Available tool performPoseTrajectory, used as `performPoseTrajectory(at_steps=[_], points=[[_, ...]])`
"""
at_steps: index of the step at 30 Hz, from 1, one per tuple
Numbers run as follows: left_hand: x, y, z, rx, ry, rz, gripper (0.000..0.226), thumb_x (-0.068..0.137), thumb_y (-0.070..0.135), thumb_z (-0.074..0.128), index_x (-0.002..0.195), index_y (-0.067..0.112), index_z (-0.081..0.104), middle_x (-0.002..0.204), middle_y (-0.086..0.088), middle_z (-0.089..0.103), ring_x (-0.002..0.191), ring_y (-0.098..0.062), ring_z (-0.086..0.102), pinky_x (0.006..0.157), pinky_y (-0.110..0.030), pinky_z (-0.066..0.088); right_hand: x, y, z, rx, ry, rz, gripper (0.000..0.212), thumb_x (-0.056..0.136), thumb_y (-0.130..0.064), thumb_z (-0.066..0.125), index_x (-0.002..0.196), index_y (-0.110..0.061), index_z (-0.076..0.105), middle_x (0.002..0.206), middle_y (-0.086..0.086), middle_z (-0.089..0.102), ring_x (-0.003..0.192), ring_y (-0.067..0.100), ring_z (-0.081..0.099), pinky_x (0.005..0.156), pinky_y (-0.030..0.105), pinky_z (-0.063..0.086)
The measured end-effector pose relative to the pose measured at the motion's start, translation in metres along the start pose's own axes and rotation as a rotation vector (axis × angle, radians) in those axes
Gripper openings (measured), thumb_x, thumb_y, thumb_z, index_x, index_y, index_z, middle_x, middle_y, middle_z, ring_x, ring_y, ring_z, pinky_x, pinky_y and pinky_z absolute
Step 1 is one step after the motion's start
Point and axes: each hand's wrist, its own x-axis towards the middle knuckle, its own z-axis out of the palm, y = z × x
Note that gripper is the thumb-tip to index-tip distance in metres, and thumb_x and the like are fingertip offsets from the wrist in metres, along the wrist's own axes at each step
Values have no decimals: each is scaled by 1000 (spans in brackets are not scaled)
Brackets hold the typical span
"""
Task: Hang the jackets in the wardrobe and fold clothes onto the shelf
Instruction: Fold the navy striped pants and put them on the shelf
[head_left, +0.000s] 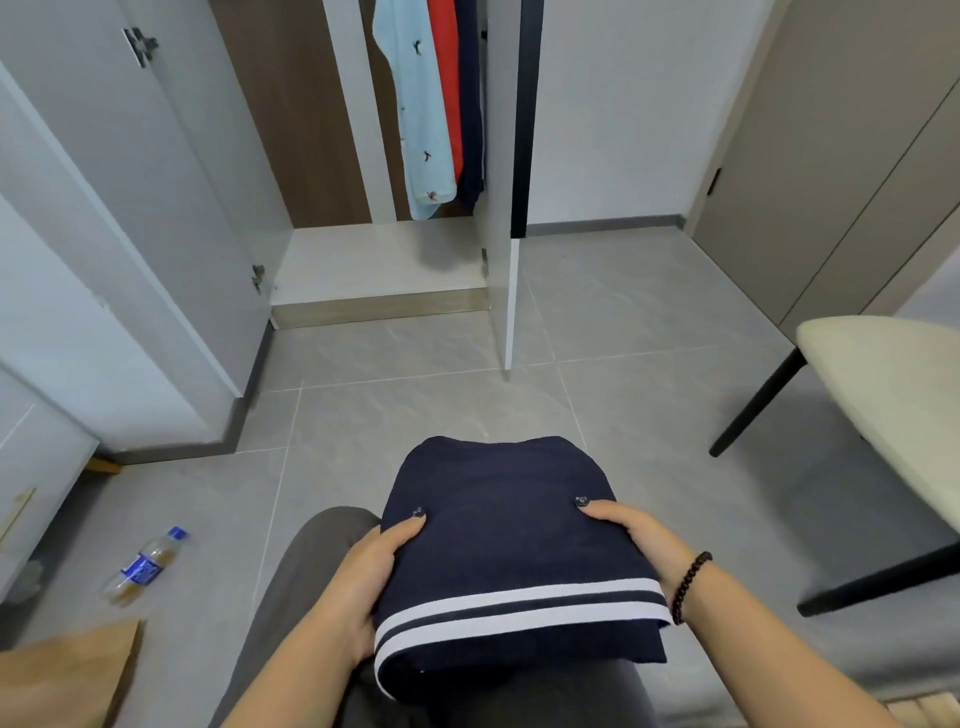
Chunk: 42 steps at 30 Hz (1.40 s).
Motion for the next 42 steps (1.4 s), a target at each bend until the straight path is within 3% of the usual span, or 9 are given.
performPoseTrajectory(at_steps=[3,6,12,18,24,28,34,38,42], points=[[17,28,0,48,-17,28,48,75,33,79,118,17,64,105,-12,74,92,-34,72,69,-40,58,18,-28,13,-71,49,-59,59,64,-26,81,117,-8,63,107,17,71,91,33,70,72,40,58],[41,62,2,143,-18,83,66,60,41,88,118,22,63,107,-6,74,95,-30,72,78,-42,57,44,-60,24,-155,112,-126,62,64,-27,80,120,-13,59,108,13,71,98,34,68,88,49,54],[104,140,6,374,95,200,70,43,49,94,104,32,64,97,11,75,85,-10,73,67,-25,57,113,-135,50,-232,146,-210,60,69,-25,80,124,-19,57,110,5,71,95,26,70,74,39,58],[134,219,19,419,243,199,82,46,44,94,116,30,54,110,11,66,97,-13,66,74,-31,56,142,-220,87,-206,168,-185,54,75,-20,78,124,-24,57,111,4,71,96,27,70,79,44,57],[85,308,52,381,244,244,66,54,37,93,104,40,51,107,16,64,94,-6,64,66,-21,51,95,-309,127,-201,168,-188,56,73,-20,79,124,-29,57,107,2,72,93,27,71,74,43,58],[30,371,87,379,247,285,70,57,36,92,114,37,52,109,15,65,97,-6,64,70,-20,52,41,-370,156,-224,177,-249,62,73,-20,79,128,-32,53,111,0,70,96,24,70,80,45,58],[-47,451,137,352,276,387,62,59,35,91,111,37,57,103,15,70,90,-6,69,70,-24,56,-37,-457,190,-265,134,-347,59,72,-24,80,124,-35,55,106,-6,72,91,17,71,67,33,59],[-82,489,162,344,283,465,64,61,35,90,117,32,60,108,11,71,96,-11,69,84,-36,57,-72,-502,209,-290,131,-445,58,73,-24,79,124,-34,55,107,-6,71,91,18,71,68,34,58],[-104,527,180,302,272,558,56,63,30,89,111,36,60,104,13,71,89,-7,70,71,-25,56,-94,-543,230,-294,113,-522,61,73,-24,79,128,-33,52,109,-5,69,90,18,71,60,29,57]])
